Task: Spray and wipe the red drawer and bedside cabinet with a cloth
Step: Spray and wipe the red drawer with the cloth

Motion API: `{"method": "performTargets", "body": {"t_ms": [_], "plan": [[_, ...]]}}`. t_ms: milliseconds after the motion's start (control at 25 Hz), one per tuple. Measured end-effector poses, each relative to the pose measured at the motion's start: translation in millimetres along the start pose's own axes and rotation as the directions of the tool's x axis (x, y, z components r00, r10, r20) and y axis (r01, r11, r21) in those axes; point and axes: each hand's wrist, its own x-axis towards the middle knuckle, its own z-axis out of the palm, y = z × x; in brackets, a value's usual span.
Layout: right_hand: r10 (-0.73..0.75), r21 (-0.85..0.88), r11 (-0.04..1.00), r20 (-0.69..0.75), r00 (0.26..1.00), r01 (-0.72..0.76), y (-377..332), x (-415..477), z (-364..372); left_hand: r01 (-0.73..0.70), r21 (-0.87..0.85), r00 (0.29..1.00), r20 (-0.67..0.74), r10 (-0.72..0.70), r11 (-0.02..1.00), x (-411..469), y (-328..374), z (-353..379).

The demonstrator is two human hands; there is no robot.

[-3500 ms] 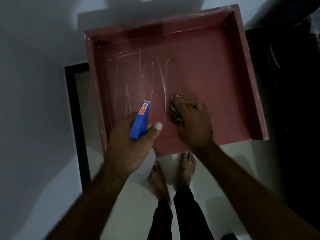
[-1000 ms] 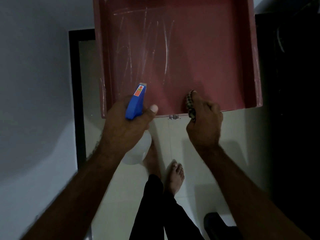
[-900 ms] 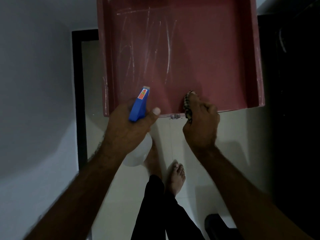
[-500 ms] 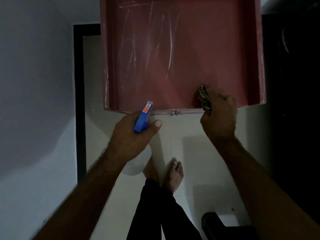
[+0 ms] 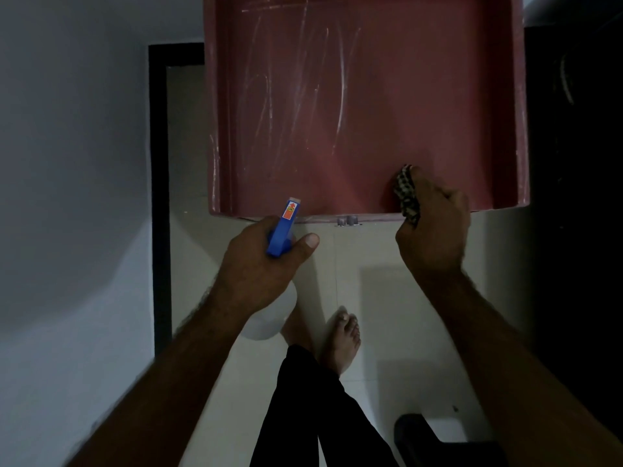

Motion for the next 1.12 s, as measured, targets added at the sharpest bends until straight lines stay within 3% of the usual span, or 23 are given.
{"method": "performTargets", "body": {"t_ms": [160, 320, 600, 680, 800, 880, 1040, 1120], "plan": [[0.027, 0.027, 0.999, 0.015, 1.000, -0.027, -20, -7, 12, 0.008, -0.027, 0.999, -0.037, -0.009, 1.000, 1, 0, -2], [-0.208, 0.034, 0.978, 0.085, 0.974, 0.206, -56, -22, 26, -0.004, -0.053, 0.998, -0.064, 0.001, 0.999, 0, 0, -2], [-0.404, 0.063, 0.914, 0.208, 0.891, 0.400, -76, -31, 35, -0.005, -0.074, 0.997, -0.075, -0.001, 0.997, -1, 0, -7], [-0.386, 0.041, 0.922, 0.191, 0.903, 0.385, -64, -23, 27, -0.013, -0.099, 0.994, -0.106, 0.002, 0.995, -2, -1, -11], [-0.210, -0.001, 0.977, 0.083, 0.974, 0.211, -56, -22, 22, -0.011, -0.116, 0.993, -0.121, -0.003, 0.993, -3, -4, -17], [-0.182, -0.014, 0.983, 0.089, 0.979, 0.184, -71, -30, 27, -0.008, -0.114, 0.993, -0.120, -0.006, 0.993, -3, -6, -20], [-0.334, 0.067, 0.943, 0.217, 0.917, 0.327, -101, -43, 41, -0.006, -0.147, 0.995, -0.099, -0.008, 0.989, -4, -3, -25], [-0.386, 0.079, 0.923, 0.191, 0.903, 0.377, -97, -37, 40, -0.012, -0.138, 0.995, -0.096, -0.001, 0.990, -4, 0, -26]]}}
